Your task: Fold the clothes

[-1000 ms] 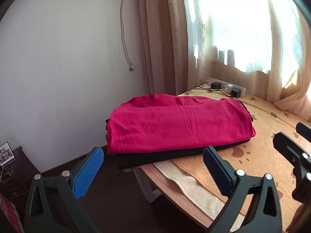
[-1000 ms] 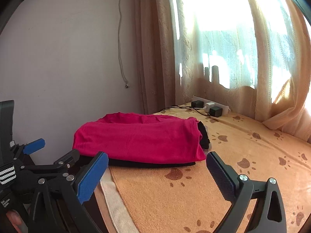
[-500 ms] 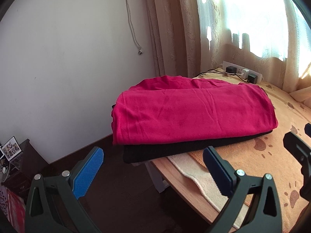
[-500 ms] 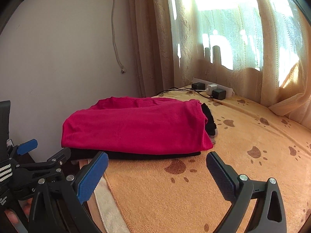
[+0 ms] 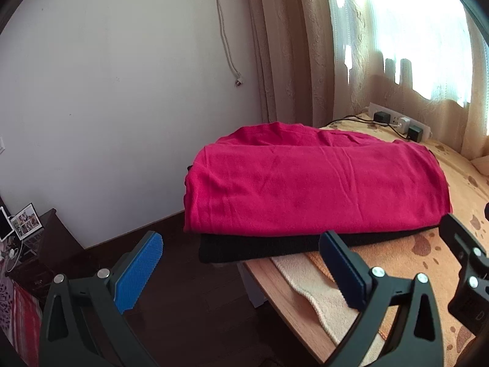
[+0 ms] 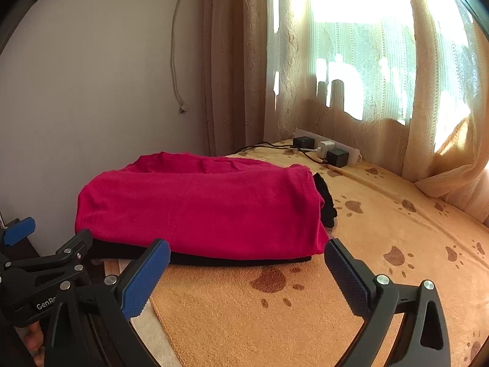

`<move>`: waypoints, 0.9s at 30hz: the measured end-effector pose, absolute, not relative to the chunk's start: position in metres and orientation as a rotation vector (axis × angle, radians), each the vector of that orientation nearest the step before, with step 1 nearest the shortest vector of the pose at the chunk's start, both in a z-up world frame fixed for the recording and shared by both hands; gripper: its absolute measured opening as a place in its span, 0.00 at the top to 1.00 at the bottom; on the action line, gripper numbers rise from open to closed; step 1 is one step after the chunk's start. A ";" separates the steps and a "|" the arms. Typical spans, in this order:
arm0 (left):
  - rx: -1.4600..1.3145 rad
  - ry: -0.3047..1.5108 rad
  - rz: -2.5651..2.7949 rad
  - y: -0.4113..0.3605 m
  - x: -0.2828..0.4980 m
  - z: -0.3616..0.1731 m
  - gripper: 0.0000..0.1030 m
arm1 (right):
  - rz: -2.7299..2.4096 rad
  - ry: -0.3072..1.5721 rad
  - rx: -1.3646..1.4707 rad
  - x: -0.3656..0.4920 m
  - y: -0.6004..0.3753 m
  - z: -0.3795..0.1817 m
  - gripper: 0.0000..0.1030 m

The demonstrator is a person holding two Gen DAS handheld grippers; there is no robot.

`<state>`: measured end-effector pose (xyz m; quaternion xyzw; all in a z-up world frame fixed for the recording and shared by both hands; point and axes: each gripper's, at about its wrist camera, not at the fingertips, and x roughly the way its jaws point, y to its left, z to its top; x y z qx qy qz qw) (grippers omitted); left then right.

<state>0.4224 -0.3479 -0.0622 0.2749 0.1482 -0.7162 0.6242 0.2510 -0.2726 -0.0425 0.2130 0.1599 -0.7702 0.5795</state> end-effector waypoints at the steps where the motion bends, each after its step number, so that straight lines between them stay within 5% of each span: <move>1: 0.638 0.341 -1.647 -0.348 0.422 -0.063 0.00 | -1.801 0.368 0.508 0.250 -0.273 -0.045 0.00; 27: 0.622 0.386 -1.641 -0.349 0.429 -0.059 0.00 | -1.760 0.380 0.466 0.262 -0.270 -0.039 0.00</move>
